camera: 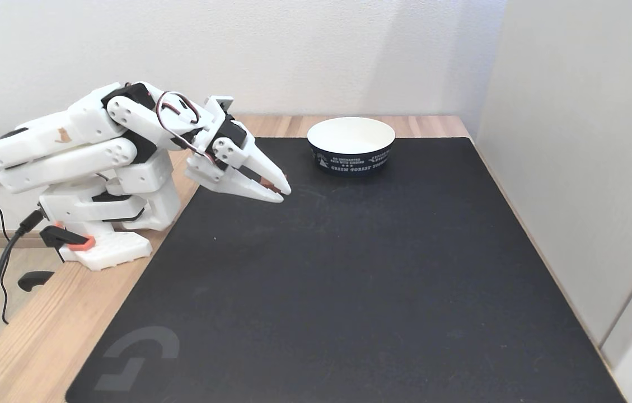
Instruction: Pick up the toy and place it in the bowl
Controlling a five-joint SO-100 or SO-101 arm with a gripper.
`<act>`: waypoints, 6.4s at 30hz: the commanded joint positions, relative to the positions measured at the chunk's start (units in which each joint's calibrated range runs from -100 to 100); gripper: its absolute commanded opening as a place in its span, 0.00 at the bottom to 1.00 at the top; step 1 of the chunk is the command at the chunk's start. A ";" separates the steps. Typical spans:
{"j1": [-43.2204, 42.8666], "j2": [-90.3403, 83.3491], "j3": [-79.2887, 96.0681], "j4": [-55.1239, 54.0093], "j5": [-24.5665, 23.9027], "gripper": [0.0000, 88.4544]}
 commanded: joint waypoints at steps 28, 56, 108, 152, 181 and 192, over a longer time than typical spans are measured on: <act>0.15 -0.67 0.79 -0.14 0.31 0.03; -0.35 -0.67 0.88 -0.14 0.05 0.47; -38.57 90.04 -63.39 18.32 -24.74 0.51; -36.32 99.63 -62.85 10.87 -24.64 0.09; -37.07 93.71 -84.66 -13.43 -21.56 0.09; -37.15 104.21 -84.66 -21.22 -21.97 0.32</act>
